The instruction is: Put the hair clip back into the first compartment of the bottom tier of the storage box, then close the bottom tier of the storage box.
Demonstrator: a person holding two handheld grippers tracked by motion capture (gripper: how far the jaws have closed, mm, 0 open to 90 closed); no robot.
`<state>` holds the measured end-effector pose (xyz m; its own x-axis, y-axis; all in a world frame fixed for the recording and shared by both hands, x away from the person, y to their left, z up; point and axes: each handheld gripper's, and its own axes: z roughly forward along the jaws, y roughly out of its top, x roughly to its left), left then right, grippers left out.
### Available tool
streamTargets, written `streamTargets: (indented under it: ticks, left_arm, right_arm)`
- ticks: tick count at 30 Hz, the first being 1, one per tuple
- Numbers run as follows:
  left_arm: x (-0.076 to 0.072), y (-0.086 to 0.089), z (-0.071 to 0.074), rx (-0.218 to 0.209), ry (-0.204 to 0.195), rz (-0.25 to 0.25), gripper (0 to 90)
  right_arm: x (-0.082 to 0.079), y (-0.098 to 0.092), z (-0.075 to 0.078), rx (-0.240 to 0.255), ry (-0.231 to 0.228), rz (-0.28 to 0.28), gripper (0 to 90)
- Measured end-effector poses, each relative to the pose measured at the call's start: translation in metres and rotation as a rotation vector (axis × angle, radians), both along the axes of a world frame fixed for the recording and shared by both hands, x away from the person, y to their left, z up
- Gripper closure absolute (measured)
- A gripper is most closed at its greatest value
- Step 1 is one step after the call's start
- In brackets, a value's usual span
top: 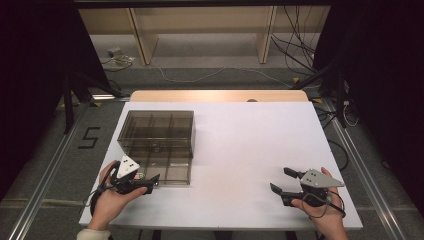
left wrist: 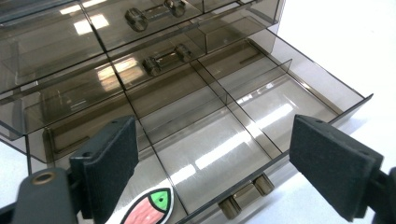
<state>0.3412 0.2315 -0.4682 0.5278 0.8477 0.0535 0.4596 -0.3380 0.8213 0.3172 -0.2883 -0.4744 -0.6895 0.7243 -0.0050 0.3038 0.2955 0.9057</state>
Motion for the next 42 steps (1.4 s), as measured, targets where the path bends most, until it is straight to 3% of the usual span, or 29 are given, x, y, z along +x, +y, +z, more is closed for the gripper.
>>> streamTargets:
  ticks: [14, 21, 29, 33, 38, 42]
  left_arm:
    - [0.0, -0.004, -0.002, 0.014, -0.001, -0.01, 15.7]
    - [0.0, -0.001, 0.0, 0.0, -0.017, 0.002, 19.4]
    - [-0.002, 0.002, 0.004, 0.005, -0.025, 0.039, 43.1]
    - [-0.005, 0.003, 0.009, 0.019, -0.032, 0.06, 64.8]
    - [-0.007, 0.002, 0.01, 0.064, -0.034, 0.028, 88.2]
    - [-0.009, 0.001, 0.009, 0.091, -0.007, 0.02, 89.6]
  right_arm:
    - [-0.003, -0.001, 0.001, -0.001, -0.002, -0.004, 25.9]
    - [-0.003, -0.002, 0.001, -0.004, -0.003, -0.008, 25.9]
    - [-0.004, -0.001, 0.004, -0.001, -0.014, 0.0, 25.9]
    - [-0.004, -0.003, 0.004, 0.005, -0.011, -0.002, 25.9]
    - [-0.005, -0.002, 0.004, 0.009, -0.01, 0.005, 25.9]
    - [-0.005, -0.001, 0.004, 0.006, -0.012, 0.003, 25.9]
